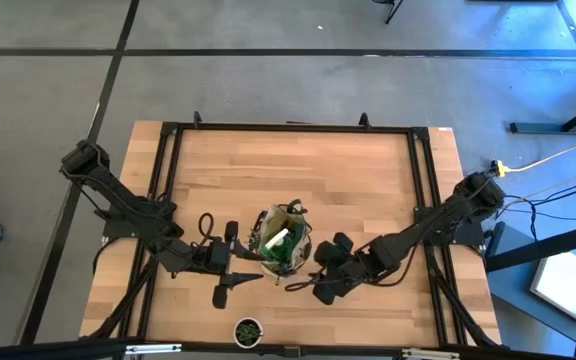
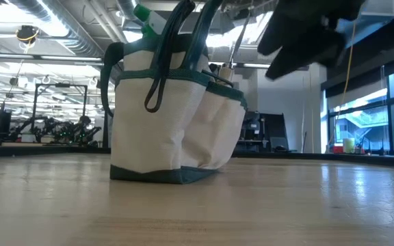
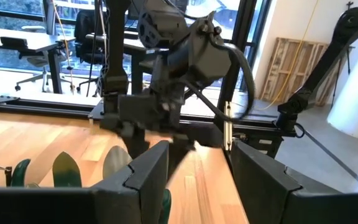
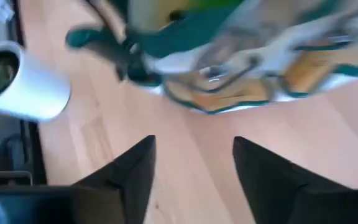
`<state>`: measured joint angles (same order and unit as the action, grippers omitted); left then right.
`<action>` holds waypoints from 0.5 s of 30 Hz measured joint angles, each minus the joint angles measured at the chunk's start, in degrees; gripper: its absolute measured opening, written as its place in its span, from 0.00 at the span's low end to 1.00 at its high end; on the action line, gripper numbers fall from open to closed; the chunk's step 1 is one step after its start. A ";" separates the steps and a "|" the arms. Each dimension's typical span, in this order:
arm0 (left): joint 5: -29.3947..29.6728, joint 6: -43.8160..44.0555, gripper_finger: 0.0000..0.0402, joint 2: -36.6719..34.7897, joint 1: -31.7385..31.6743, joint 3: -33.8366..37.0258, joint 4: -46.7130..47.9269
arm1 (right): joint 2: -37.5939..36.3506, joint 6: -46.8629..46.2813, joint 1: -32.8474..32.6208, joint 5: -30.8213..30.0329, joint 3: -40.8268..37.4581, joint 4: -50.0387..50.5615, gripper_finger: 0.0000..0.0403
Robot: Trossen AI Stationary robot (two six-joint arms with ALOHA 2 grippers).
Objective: Pick & Place Garden tools in Gardening bag
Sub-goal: Put the brown trowel into the side pocket of the green gardening bag
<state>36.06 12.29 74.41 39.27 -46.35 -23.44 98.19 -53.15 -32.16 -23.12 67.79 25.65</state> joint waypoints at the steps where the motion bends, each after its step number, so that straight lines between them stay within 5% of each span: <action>1: -0.03 0.00 0.43 0.00 0.00 0.00 -0.06 | -0.73 -1.83 -0.51 -2.08 0.00 1.09 0.50; 8: -0.49 0.00 0.43 0.00 0.00 0.00 -0.35 | -6.32 -11.78 -6.69 -25.23 0.00 7.43 0.06; 12: -1.14 0.07 0.43 0.00 0.00 0.00 -0.35 | -6.49 -13.09 -9.12 -36.11 0.00 7.39 0.01; 15: -1.15 0.04 0.43 0.00 0.00 0.00 -0.35 | -5.80 -15.21 -9.00 -38.88 -0.71 6.03 0.01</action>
<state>34.91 12.34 74.41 39.27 -46.35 -23.79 92.39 -68.36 -41.17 -62.00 67.08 31.68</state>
